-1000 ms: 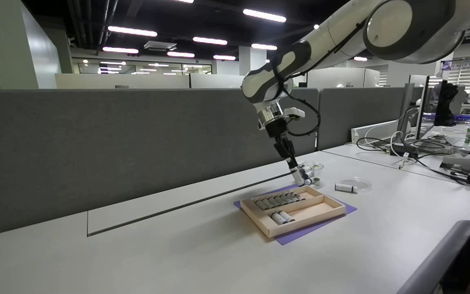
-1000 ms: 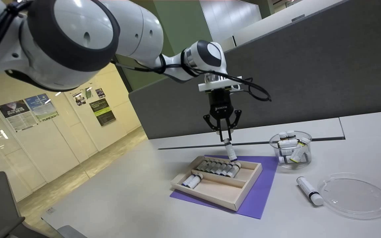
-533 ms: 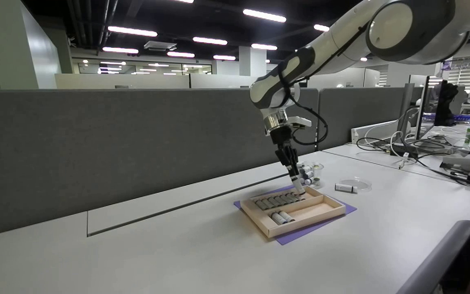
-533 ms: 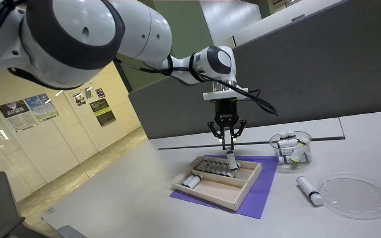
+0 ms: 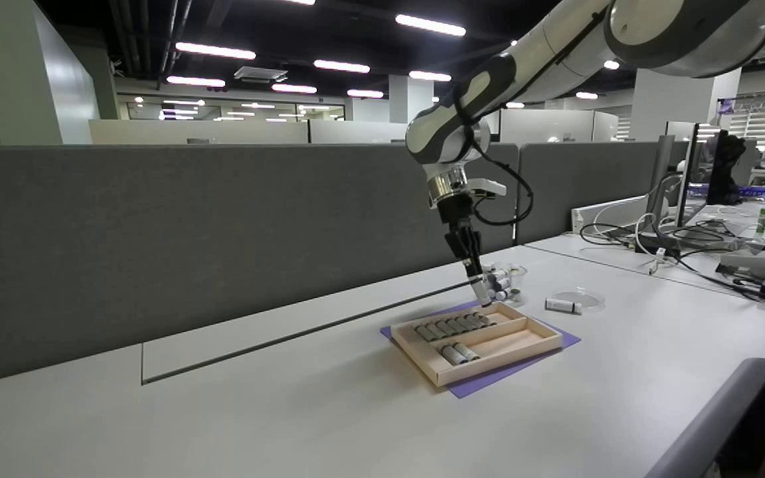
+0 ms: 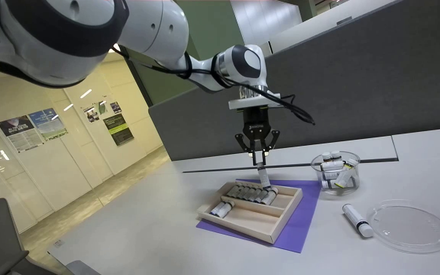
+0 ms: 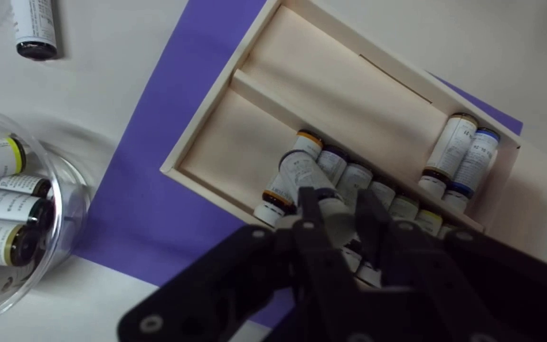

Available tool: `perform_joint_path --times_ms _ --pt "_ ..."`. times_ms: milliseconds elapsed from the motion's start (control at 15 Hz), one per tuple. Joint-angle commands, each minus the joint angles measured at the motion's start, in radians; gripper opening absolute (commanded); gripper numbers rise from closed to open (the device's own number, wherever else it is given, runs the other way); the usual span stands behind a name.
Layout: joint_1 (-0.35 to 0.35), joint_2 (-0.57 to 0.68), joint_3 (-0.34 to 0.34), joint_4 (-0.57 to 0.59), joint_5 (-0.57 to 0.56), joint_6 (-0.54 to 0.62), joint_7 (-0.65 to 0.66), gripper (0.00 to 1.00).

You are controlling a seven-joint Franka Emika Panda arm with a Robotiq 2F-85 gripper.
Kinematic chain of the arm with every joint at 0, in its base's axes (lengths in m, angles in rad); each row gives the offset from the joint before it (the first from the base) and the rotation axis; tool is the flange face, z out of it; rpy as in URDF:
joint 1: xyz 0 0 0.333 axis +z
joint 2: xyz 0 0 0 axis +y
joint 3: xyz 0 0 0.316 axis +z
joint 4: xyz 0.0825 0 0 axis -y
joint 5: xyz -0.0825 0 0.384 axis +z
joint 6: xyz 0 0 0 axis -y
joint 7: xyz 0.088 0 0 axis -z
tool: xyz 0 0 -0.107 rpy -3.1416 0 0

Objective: Remove one bottle from the container on the right and place it on the bottom right side of the tray

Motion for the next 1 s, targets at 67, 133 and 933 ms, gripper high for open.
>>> perform_joint_path --times_ms 67,133,933 --pt "0.008 -0.139 0.014 -0.160 0.007 0.021 -0.001 0.05" --pt "0.004 -0.151 0.032 -0.173 -0.001 0.013 -0.002 0.05" --pt "0.040 -0.196 0.095 -0.342 0.027 0.010 0.007 0.05"
